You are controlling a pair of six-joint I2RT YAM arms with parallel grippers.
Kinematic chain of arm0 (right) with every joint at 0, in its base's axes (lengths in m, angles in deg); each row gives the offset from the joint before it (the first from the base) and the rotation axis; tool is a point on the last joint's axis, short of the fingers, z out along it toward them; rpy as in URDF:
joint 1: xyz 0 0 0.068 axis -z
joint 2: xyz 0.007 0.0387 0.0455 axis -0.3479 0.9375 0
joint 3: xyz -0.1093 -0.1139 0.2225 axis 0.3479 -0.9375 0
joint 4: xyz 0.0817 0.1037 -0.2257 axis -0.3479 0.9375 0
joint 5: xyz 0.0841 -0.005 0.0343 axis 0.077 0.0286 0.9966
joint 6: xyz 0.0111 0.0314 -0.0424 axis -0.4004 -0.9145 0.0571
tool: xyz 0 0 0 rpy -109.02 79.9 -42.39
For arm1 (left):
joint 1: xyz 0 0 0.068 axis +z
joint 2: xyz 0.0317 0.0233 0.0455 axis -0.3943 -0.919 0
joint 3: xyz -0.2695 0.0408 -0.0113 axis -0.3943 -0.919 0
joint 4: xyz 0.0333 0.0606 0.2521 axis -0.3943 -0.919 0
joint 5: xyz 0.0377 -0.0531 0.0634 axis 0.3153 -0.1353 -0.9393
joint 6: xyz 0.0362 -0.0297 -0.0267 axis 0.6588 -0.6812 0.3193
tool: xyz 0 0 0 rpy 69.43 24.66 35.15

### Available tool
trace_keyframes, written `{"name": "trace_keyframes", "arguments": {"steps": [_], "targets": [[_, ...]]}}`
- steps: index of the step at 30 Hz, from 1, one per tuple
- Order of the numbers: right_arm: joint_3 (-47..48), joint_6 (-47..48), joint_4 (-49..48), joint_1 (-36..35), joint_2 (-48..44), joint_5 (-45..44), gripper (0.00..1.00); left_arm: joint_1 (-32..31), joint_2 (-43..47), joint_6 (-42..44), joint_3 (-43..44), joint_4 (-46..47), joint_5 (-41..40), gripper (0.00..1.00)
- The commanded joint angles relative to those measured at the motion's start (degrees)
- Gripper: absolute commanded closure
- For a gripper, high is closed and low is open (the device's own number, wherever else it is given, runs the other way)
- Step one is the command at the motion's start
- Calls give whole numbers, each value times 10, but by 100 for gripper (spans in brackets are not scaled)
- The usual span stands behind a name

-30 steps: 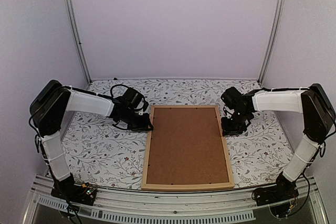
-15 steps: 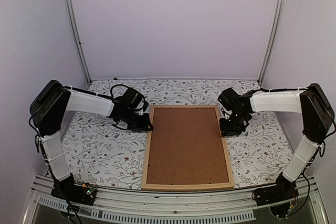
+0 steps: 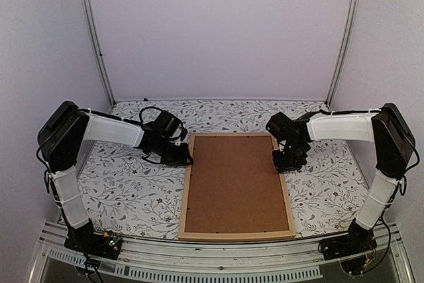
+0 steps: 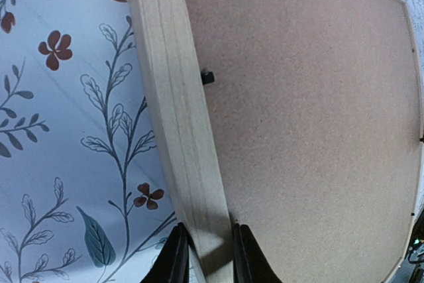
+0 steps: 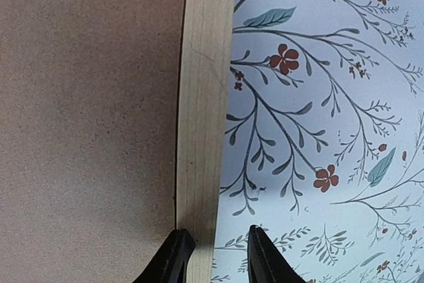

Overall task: Put the photo into the frame
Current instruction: Press the fastener onto the frame body, then adjust the photo frame at the center of the board.

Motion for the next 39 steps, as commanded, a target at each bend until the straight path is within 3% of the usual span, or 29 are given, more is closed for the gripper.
{"name": "trace_keyframes", "arguments": {"steps": [1, 19, 30, 39], "targets": [[10, -21, -10, -39, 40, 33, 66, -22, -33, 26, -12, -22, 22, 81], [39, -39, 5, -72, 73, 10, 46, -23, -30, 24, -18, -18, 21, 81], [50, -49, 77, -72, -3, -60, 12, -23, -29, 26, -16, -19, 19, 81], [-19, -62, 101, -65, -84, -43, 9, -22, -29, 27, -6, -27, 16, 81]]}}
